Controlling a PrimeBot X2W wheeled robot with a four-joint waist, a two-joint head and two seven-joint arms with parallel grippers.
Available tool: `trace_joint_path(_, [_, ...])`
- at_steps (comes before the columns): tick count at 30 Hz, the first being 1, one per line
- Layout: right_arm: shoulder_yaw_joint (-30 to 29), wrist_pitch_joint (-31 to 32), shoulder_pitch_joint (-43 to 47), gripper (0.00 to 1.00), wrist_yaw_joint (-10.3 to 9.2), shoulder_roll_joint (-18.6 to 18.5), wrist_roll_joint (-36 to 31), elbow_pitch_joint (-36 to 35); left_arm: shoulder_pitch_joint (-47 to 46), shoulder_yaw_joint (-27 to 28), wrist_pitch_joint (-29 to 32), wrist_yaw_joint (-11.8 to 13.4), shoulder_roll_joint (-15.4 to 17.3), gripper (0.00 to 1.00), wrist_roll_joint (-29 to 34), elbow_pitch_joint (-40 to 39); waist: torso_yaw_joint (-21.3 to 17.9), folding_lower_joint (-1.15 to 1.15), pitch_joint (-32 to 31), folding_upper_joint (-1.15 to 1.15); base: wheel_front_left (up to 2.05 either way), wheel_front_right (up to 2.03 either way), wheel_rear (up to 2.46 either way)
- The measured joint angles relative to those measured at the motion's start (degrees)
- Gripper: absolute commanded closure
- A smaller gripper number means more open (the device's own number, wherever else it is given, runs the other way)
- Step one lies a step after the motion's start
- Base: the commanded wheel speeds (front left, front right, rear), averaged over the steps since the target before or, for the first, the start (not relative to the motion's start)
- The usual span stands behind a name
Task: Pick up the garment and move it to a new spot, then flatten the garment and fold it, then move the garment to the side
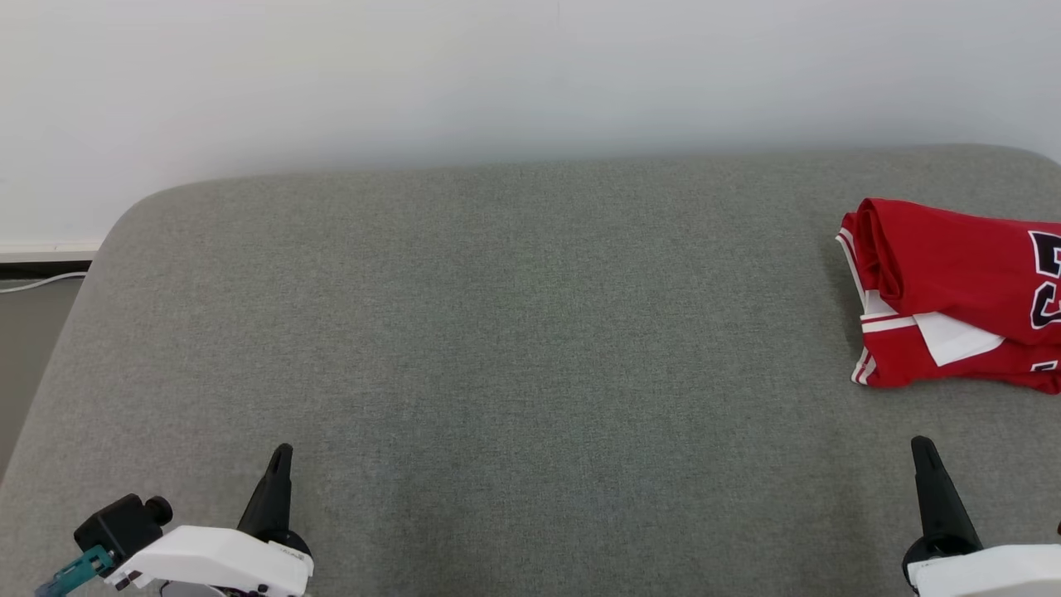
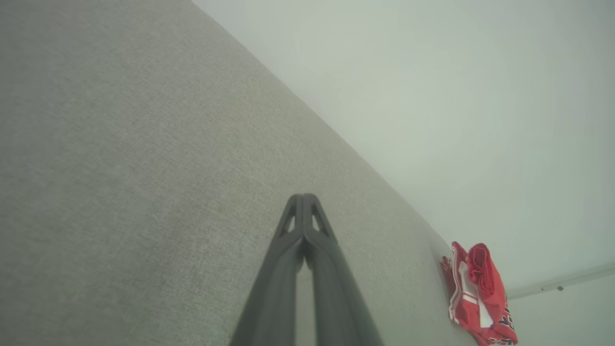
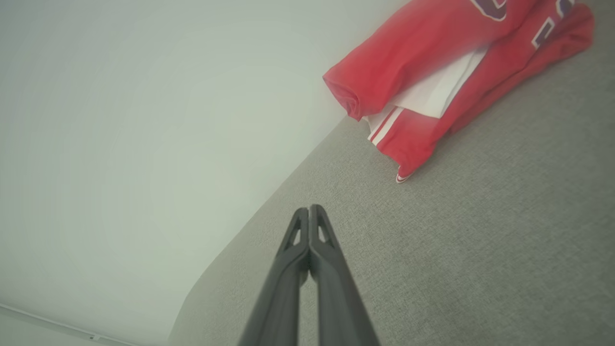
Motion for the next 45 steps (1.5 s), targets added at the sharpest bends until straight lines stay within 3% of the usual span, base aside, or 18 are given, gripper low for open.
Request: trace_joint_path(45, [-1.66, 5.87, -5.33, 1.0, -0.01, -0.36, 30.29, 6.46, -2.91, 12.09, 6.49, -11.13, -7.42, 1.0, -21.78, 6.46, -0.87, 0.0, -0.93, 0.0, 0.0, 0.0, 0.0])
